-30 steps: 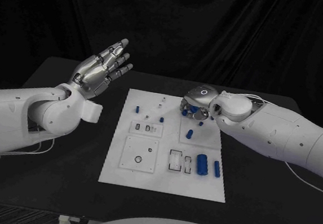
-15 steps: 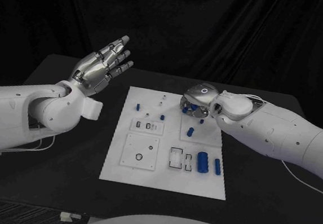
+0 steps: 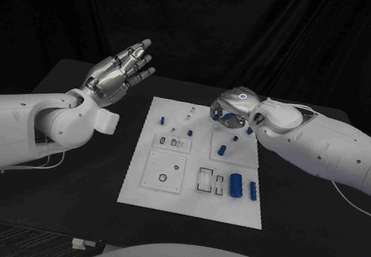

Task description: Assemble the parts on the task board

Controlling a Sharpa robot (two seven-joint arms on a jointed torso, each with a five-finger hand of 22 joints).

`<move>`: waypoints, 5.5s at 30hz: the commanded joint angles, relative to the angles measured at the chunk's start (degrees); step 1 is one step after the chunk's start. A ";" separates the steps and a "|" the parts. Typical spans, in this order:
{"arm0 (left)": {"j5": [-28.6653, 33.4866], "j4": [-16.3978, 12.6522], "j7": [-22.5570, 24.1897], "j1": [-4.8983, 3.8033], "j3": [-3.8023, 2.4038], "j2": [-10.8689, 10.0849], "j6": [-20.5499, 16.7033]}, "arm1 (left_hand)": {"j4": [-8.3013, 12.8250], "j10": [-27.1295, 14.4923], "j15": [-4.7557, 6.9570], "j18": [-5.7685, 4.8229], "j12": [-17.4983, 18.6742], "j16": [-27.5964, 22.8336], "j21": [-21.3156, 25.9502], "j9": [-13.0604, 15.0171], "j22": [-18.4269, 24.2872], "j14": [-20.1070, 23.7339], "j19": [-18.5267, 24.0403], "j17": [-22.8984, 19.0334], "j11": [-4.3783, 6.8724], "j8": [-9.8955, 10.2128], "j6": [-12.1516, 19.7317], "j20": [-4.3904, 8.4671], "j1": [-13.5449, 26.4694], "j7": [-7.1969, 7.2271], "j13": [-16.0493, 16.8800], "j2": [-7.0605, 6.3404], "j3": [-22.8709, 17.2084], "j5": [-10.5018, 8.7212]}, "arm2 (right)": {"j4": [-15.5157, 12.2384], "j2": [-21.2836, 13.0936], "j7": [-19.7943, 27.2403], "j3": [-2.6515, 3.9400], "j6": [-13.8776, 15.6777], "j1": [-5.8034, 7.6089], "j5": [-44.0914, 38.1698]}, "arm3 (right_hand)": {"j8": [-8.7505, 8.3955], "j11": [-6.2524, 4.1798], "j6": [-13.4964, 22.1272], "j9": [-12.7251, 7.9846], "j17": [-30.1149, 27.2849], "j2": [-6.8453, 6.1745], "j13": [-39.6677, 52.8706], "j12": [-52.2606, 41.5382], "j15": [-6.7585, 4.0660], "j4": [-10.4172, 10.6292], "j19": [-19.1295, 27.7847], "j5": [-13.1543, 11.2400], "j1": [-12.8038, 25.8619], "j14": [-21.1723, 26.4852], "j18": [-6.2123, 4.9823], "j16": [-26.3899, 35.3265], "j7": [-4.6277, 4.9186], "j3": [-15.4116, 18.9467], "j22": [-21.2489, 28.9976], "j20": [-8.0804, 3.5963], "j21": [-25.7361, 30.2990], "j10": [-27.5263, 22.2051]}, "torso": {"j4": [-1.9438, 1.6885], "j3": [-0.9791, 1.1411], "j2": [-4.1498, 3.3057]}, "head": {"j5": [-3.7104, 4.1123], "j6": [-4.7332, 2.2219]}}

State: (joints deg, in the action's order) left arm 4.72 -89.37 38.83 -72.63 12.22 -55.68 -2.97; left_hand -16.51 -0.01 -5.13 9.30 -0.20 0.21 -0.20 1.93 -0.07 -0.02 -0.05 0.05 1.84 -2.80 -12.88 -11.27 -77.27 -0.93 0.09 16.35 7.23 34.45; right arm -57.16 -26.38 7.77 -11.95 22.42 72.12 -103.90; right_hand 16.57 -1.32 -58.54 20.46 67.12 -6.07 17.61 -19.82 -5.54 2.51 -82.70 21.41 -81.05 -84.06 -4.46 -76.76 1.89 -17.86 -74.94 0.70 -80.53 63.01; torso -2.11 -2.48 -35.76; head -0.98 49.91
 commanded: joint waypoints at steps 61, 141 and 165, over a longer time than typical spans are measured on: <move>-4.11 -2.96 6.46 -2.56 -0.08 -1.37 -6.89 | -0.11 0.56 -0.78 -0.54 0.04 -0.21 0.20 0.10 0.07 0.02 0.05 -0.05 -2.30 -0.79 -2.39 0.73 -4.82 -1.72 0.07 -2.66 1.87 0.33 | -4.43 0.17 -5.21 0.09 -5.35 6.95 6.80 | -0.67 1.41 2.71 4.60 -0.94 0.93 -0.68 1.77 0.60 0.45 0.59 -0.62 0.89 -0.96 0.89 0.93 1.22 -0.14 -2.64 0.73 0.55 -0.62 | -3.98 -1.49 -6.15 | 2.35 -5.48; -4.11 -1.41 5.72 -2.55 -0.06 -0.15 -4.67 | 0.10 0.54 -1.13 -0.63 0.04 -0.21 0.13 0.16 0.01 0.02 -0.02 -0.05 -3.43 -0.84 -2.83 0.37 -5.64 -2.75 0.07 -1.99 1.47 1.14 | 0.31 3.44 -8.07 0.10 -10.72 5.63 6.79 | -11.33 4.00 15.26 -0.09 -7.12 -1.48 -3.45 8.64 2.88 1.08 4.11 -6.16 2.37 3.01 -0.10 4.92 -1.27 -1.80 -0.26 2.97 4.74 -13.46 | -3.81 -1.54 -5.88 | 2.22 -4.12; -4.11 -0.99 5.52 -2.54 -0.06 -0.17 -4.32 | 0.14 0.50 -1.14 -0.60 0.06 -0.21 0.13 0.16 0.01 0.02 -0.02 -0.05 -3.67 -0.83 -2.84 0.33 -5.80 -2.91 0.06 -1.99 1.41 1.24 | -13.43 -13.15 -8.74 0.08 -2.52 8.44 6.79 | -12.09 2.56 18.08 -7.04 -24.30 1.02 12.06 -17.44 2.55 5.62 11.07 -11.95 3.58 12.20 -1.95 16.89 -0.89 6.92 4.64 3.13 15.72 -10.79 | -3.83 -1.49 -5.76 | 2.35 -3.83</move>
State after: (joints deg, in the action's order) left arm 0.74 -90.30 38.86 -75.01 12.21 -55.97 -8.06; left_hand -16.35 0.39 -5.95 9.30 -0.20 0.21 -0.20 2.06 -0.10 -0.03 -0.04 0.05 -1.45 -3.62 -15.87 -10.84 -82.60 -3.39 0.17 14.17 8.99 35.34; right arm -70.04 -39.18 0.51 -11.89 17.99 80.45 -96.94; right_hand 4.39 1.28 -40.23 13.53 43.55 -5.79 28.96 -36.44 -2.93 8.16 -72.03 9.47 -77.42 -72.24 -5.86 -60.38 1.19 -10.97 -70.64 3.77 -65.37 52.89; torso -5.93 -3.97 -41.52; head 1.37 46.11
